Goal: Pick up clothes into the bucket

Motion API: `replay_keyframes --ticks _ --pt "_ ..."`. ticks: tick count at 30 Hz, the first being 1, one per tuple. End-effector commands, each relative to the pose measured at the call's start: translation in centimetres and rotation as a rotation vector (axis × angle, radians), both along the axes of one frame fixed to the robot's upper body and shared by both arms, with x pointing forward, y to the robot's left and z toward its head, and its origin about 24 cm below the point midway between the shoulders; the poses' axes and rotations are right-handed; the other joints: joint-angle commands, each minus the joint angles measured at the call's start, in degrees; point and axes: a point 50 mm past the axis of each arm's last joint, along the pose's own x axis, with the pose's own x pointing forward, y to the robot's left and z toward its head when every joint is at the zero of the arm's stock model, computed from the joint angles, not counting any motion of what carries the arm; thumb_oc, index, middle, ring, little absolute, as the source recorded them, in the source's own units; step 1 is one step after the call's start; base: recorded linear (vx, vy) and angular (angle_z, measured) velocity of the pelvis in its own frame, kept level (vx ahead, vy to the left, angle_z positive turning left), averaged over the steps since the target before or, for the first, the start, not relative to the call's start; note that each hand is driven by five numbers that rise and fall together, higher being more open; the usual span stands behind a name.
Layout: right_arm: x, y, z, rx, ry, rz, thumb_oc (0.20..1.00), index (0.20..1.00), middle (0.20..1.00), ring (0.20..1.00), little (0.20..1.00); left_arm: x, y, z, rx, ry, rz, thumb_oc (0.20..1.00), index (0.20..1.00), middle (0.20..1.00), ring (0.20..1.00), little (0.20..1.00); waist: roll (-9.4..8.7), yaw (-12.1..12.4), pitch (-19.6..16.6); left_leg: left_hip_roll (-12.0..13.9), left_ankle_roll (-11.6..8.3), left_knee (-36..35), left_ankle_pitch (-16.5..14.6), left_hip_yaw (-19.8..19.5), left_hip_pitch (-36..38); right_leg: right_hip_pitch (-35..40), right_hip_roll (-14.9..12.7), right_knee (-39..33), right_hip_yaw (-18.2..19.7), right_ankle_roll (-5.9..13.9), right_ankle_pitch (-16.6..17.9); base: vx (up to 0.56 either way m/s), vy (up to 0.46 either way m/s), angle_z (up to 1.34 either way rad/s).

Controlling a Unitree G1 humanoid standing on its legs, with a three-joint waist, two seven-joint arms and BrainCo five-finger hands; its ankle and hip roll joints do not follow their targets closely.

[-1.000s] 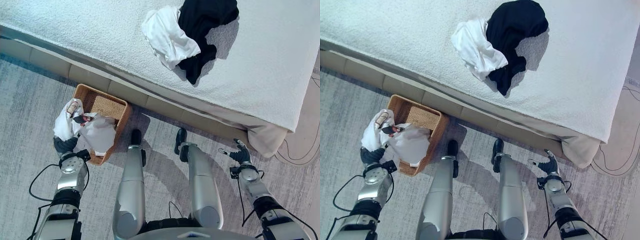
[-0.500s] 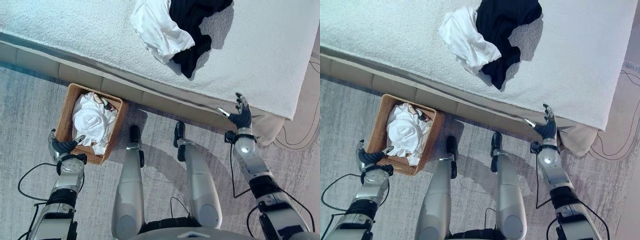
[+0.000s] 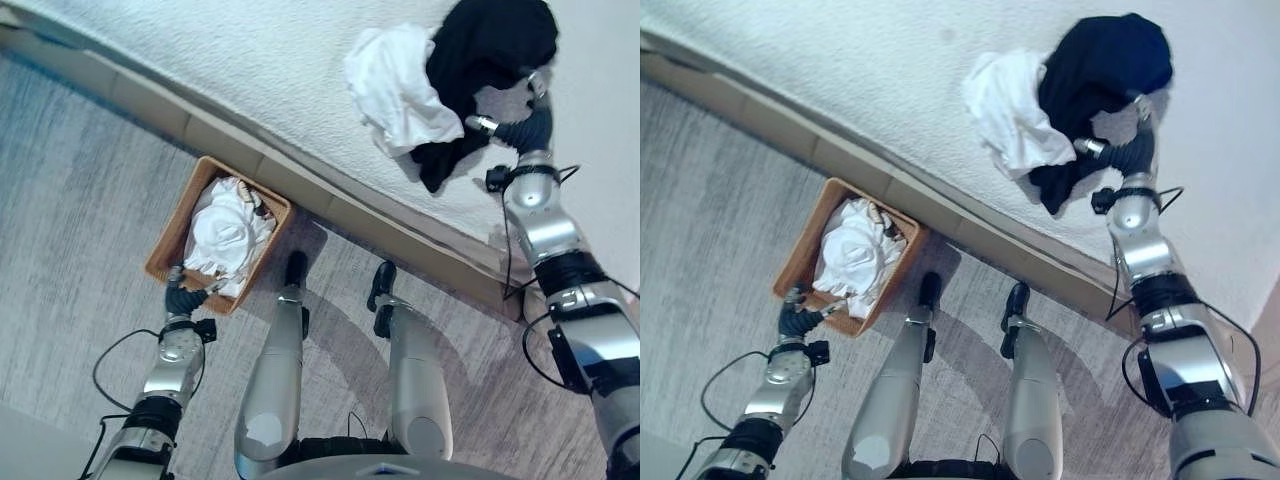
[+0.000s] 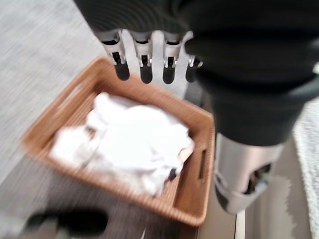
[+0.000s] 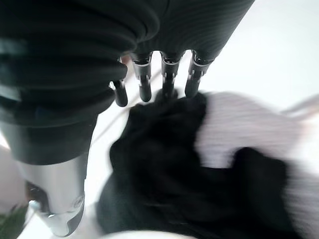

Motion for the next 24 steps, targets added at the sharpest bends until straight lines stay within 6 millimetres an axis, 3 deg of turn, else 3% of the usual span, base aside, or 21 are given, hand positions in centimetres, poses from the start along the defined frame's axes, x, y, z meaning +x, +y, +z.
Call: replay_keyframes --ticks 1,4,8,13,21,23,24 --pt "-0.9 -1.8 3.5 -0.138 -0.082 -0.098 1.000 1.000 1.000 1.000 1.000 -1.5 -0.1 -0.7 -0.036 0.002 -0.008 1.000 1.000 1.000 1.000 1.000 3.24 1.3 -1.1 -1.9 2.49 0.4 -1.1 -0.6 -1.7 1.7 -1.9 0.5 0.7 2.85 -1.4 0.01 -0.079 0.43" --pt "-0.5 -2.2 5.8 -0.279 -0.042 -0.184 1.000 1.000 1.000 1.000 1.000 -1.3 -2.2 -1.5 -0.023 0.041 -0.086 1.000 1.000 1.000 1.000 1.000 3.30 2.9 -1.1 -2.7 2.24 -0.2 -1.9 -2.6 -1.5 1.9 -3.2 2.6 -0.9 3.25 -3.8 0.10 -0.136 0.53" --pt "0.1 -3.8 6.3 -0.443 0.128 -0.296 1.000 1.000 1.000 1.000 1.000 -1.0 -3.9 -1.9 0.013 0.065 -0.171 1.000 1.000 1.000 1.000 1.000 3.47 4.4 -1.1 -3.2 1.99 0.2 -1.8 -3.8 -2.4 1.4 -4.0 3.8 -2.3 3.10 -4.6 0.02 -0.074 0.30" --pt "0.2 -5.0 5.6 -0.618 0.281 -0.410 1.000 1.000 1.000 1.000 1.000 -0.9 -5.5 -2.4 0.158 0.107 -0.315 1.000 1.000 1.000 1.000 1.000 3.85 5.6 -1.1 -3.0 1.65 -0.7 -1.1 -5.3 -2.8 1.1 -4.3 4.4 -3.6 3.20 -5.1 0.03 -0.055 0.13" --pt "0.1 -6.8 2.9 -0.638 0.553 -0.413 1.000 1.000 1.000 1.000 1.000 -0.3 -6.8 -2.2 0.153 0.111 -0.394 1.000 1.000 1.000 1.000 1.000 4.48 6.9 -1.1 -2.6 0.81 -4.4 1.0 -7.3 -1.9 1.6 -4.3 3.8 -5.6 3.11 -5.3 0.02 -0.062 0.12" --pt "0.1 -6.9 2.6 -0.596 0.604 -0.383 0.715 0.715 0.715 0.715 0.715 -0.1 -6.9 -2.2 0.124 0.123 -0.401 1.000 1.000 1.000 1.000 1.000 4.41 7.0 -1.1 -2.4 0.73 -4.9 1.3 -7.3 -1.8 1.6 -4.2 3.5 -5.9 2.99 -5.3 0.01 -0.031 0.09" --pt "0.3 -6.7 2.5 -0.600 0.645 -0.349 0.448 0.448 0.448 0.448 0.448 -0.1 -7.1 -2.3 0.102 0.129 -0.414 1.000 1.000 1.000 1.000 1.000 4.44 7.0 -1.1 -2.3 0.74 -5.1 1.4 -7.4 -1.7 1.2 -4.1 3.4 -5.8 2.95 -5.3 0.01 -0.009 0.06"
